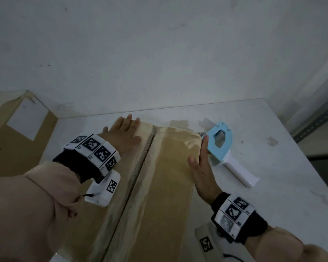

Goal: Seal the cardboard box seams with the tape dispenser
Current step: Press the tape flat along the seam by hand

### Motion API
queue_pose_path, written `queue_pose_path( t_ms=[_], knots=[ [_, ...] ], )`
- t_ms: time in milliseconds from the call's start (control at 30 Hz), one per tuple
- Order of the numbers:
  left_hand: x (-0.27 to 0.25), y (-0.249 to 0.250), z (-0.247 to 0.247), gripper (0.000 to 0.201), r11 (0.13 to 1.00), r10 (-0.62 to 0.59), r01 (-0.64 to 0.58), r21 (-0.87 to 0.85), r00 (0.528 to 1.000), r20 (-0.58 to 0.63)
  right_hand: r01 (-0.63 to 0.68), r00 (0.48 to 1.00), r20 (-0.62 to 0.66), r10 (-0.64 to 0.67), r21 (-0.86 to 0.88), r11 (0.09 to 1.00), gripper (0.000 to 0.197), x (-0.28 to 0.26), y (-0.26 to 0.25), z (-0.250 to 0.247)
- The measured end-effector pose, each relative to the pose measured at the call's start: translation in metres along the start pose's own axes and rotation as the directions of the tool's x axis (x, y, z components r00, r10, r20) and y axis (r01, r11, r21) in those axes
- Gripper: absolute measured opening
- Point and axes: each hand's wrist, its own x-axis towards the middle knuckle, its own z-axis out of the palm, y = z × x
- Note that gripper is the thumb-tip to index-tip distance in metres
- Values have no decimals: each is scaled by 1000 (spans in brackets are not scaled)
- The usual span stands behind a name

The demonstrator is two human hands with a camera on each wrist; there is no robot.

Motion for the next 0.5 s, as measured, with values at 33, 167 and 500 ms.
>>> queue_pose_path(
  t_ms=[33, 167, 500],
  knots=[
    [1, -1, 0, 63, 1000, 10, -10, -11, 1000, 6, -33, 999, 34, 32, 33, 999, 92, -4, 7, -4],
    [-1, -4, -1, 64, 999, 26, -25, -32, 1000, 16, -101, 989, 88, 116, -156, 983, 69, -12, 3, -25],
    [-16, 16, -31, 60, 961, 253, -240, 137, 963, -89, 195, 976, 197, -96, -582, 790, 59, 42, -79, -32]
  ],
)
